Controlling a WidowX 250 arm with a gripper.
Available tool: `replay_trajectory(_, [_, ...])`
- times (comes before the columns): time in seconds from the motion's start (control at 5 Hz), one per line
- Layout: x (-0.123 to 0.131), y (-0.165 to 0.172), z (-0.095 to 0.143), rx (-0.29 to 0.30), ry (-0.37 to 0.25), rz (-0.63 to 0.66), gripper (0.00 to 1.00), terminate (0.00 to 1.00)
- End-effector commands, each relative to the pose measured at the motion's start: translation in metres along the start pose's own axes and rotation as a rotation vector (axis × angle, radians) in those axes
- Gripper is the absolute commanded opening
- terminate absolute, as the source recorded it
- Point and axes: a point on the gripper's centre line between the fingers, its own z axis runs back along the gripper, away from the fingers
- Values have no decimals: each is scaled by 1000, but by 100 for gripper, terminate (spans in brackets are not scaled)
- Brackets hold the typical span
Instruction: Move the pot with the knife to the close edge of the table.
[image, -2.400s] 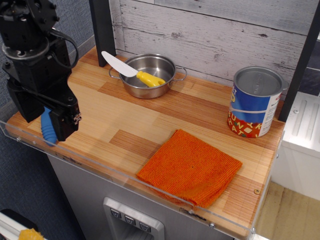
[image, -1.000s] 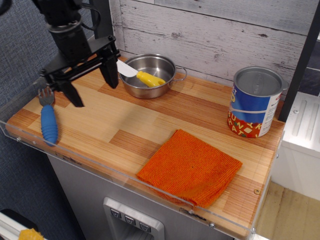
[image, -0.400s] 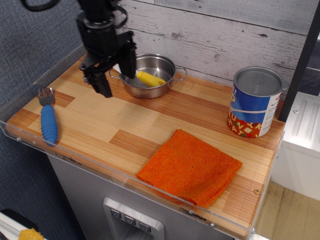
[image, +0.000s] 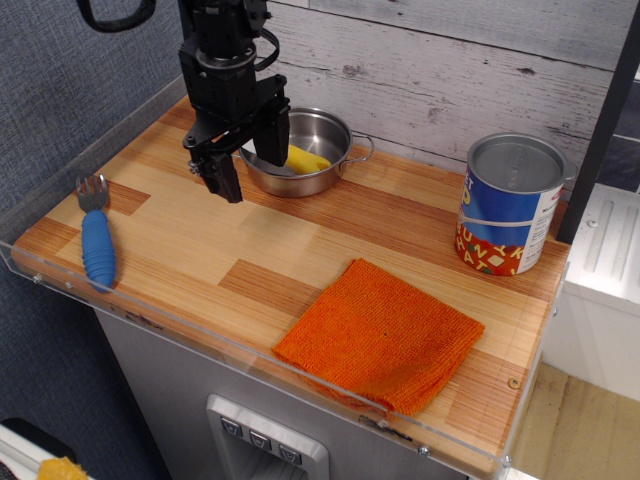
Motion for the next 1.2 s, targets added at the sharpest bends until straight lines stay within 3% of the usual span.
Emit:
replay_trajectory(0.0, [12,-6,-5,-15,-2,33,100,0])
replay_trajectory(0.4, [11,-8,-17,10,6,22,100,0])
replay_trajectory(0.6, [11,-7,-16,-6,5,28,0,0])
replay_trajectory(1.0, [14,-5,-13,-31,25,58,0,0])
